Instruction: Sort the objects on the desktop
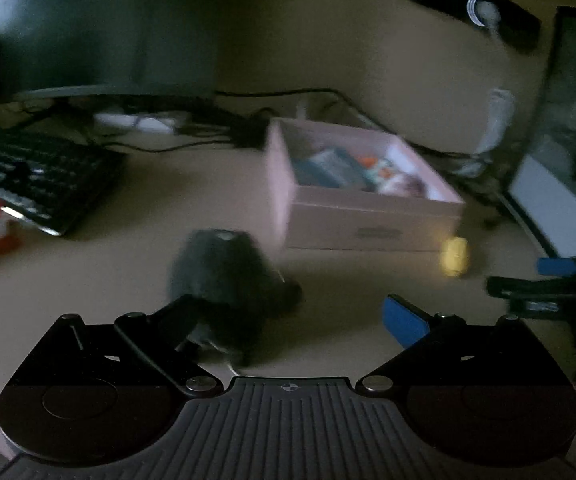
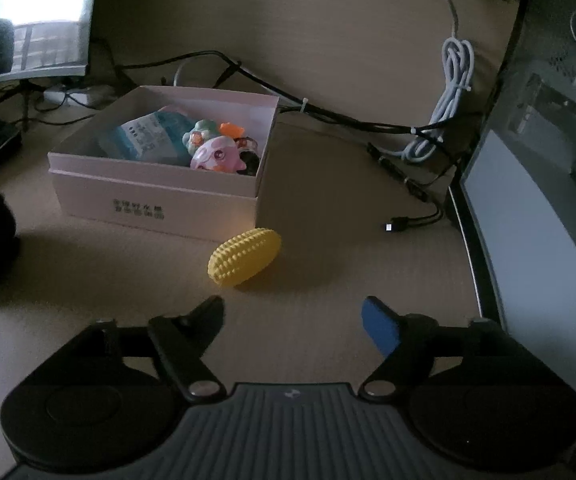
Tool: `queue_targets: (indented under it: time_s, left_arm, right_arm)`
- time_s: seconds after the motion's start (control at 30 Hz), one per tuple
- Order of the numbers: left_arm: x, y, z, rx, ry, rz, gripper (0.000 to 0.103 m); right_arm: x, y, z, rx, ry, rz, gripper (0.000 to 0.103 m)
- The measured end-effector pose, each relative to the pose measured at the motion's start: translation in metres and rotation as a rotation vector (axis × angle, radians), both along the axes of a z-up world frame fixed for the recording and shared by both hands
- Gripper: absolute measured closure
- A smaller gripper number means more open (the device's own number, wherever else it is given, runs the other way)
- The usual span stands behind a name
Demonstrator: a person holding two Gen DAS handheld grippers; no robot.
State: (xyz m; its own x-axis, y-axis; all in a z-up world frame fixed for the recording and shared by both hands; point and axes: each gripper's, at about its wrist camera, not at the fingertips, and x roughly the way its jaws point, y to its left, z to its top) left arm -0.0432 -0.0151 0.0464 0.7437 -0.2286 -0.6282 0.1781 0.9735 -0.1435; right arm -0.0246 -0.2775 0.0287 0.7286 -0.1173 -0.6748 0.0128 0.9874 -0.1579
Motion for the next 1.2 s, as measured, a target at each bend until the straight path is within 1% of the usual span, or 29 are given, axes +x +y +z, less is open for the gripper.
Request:
queue_targets:
  time_s: [0.1,0.2,0.27,0.3,0.33,0.37,0.4,0.43,0.5,0.63,0.73,0.93,0.97,1.07,1.2]
  left_arm:
    - [0.006,0.011,-0.001,-0.037,0.052,0.031,0.002]
    - [0.001,0.016,0.002,-0.064,0.072,0.037,0.002]
    - [-0.006,0.019,0.005,-0.058,0.075,0.040,0.002]
    - [-0.011,0.022,0.006,-0.050,0.074,0.047,0.002]
    - [-0.015,0.027,0.007,-0.044,0.075,0.059,0.002]
    - [-0.019,0.032,0.007,-0.042,0.076,0.067,0.002]
    - [-0.021,0.036,0.006,-0.038,0.080,0.074,0.002]
    - [-0.021,0.039,0.006,-0.029,0.083,0.080,0.002]
    - [-0.019,0.042,0.005,-0.011,0.090,0.076,0.002]
    - [-0.006,0.037,-0.002,0.038,0.095,0.045,0.002]
    - [0.002,0.029,-0.005,0.059,0.080,0.017,0.002]
    - [0.021,0.014,-0.016,0.129,0.063,0.013,0.002]
    - [0.023,0.013,-0.017,0.137,0.058,0.011,0.004]
    - [0.026,0.010,-0.020,0.147,0.063,0.001,0.018]
    - [0.028,0.010,-0.023,0.150,0.059,0.013,0.019]
  right_arm:
    - [0.005,0.004,0.001,0.032,-0.007,0.030,0.018]
    - [0.023,0.010,-0.004,0.061,-0.012,0.072,0.018]
    - [0.039,0.013,-0.012,0.053,-0.002,0.080,0.018]
    - [0.046,0.013,-0.016,0.050,0.006,0.070,0.022]
    - [0.053,0.011,-0.020,0.055,0.015,0.054,0.028]
    - [0.059,0.009,-0.022,0.071,0.031,0.046,0.048]
    - [0.062,0.007,-0.024,0.093,0.050,0.043,0.063]
    - [0.065,0.005,-0.025,0.118,0.063,0.032,0.066]
    - [0.064,0.003,-0.026,0.130,0.061,0.004,0.070]
    - [0.046,0.007,-0.018,0.150,0.055,-0.005,0.070]
    - [0.021,0.016,-0.002,0.152,0.039,0.028,0.071]
    - [-0.024,0.032,0.023,0.167,0.048,0.102,0.073]
    - [-0.030,0.036,0.026,0.172,0.052,0.114,0.073]
    - [-0.043,0.046,0.036,0.173,0.055,0.156,0.073]
    - [-0.053,0.055,0.047,0.177,0.050,0.198,0.073]
